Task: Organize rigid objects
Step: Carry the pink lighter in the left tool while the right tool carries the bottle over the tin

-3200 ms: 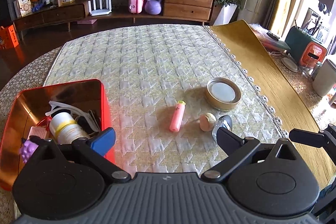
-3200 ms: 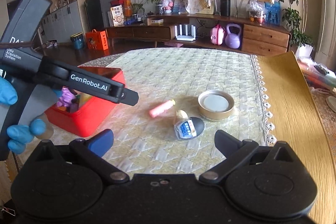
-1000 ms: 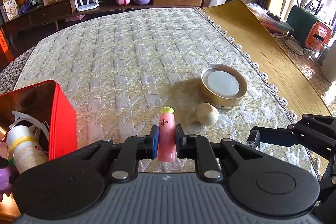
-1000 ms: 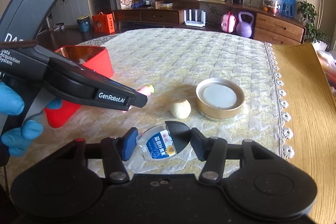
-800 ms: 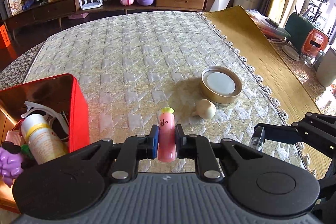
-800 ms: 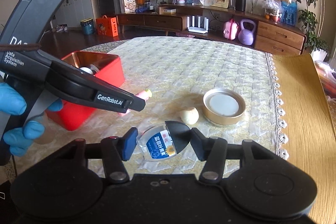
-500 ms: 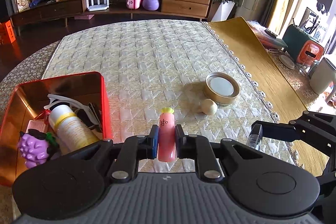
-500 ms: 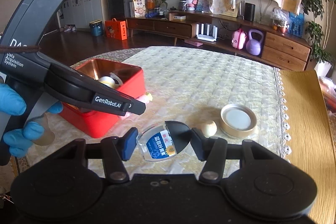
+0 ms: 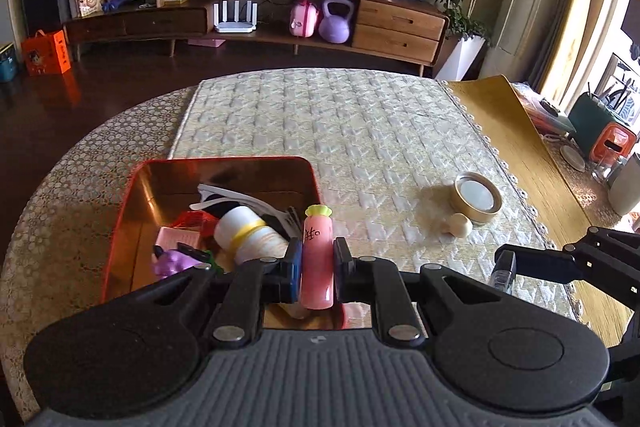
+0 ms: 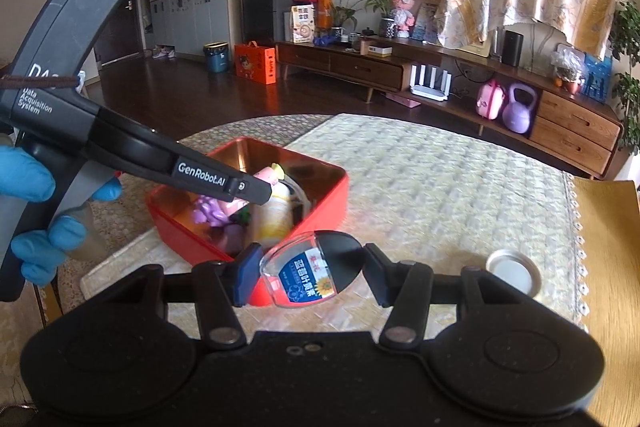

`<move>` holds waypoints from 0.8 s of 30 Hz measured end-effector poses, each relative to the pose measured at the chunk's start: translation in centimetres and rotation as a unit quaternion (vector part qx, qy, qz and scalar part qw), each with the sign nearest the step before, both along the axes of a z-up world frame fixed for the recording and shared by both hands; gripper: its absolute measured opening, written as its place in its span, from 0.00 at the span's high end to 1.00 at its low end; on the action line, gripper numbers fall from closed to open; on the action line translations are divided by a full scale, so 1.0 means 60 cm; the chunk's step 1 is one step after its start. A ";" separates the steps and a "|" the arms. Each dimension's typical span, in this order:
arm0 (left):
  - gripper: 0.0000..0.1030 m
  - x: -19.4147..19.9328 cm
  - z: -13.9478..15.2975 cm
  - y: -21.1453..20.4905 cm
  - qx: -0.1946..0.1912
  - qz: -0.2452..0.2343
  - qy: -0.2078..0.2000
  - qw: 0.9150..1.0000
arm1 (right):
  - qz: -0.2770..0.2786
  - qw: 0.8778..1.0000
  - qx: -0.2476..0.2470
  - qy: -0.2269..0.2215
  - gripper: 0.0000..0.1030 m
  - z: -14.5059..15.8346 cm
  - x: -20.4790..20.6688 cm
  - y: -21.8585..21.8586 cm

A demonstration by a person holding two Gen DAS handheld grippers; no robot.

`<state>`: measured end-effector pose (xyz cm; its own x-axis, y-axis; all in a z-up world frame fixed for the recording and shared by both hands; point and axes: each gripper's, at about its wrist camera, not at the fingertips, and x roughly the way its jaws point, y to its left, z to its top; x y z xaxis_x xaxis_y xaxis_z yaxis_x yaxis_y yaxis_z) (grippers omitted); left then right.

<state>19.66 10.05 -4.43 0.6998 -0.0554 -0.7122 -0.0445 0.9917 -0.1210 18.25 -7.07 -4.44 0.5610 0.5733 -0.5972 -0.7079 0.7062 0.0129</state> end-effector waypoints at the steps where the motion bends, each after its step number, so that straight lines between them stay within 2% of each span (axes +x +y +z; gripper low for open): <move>1: 0.85 -0.001 0.001 0.012 0.002 0.005 0.001 1.000 | 0.004 1.000 -0.001 0.000 0.48 0.001 0.001 0.010; 13: 0.85 0.023 -0.019 0.133 0.020 0.060 0.020 0.998 | 0.032 0.999 -0.009 0.014 0.48 -0.022 0.023 0.116; 24: 0.85 0.076 -0.057 0.166 0.044 0.060 0.043 0.996 | 0.036 0.998 -0.027 0.041 0.48 -0.067 0.050 0.188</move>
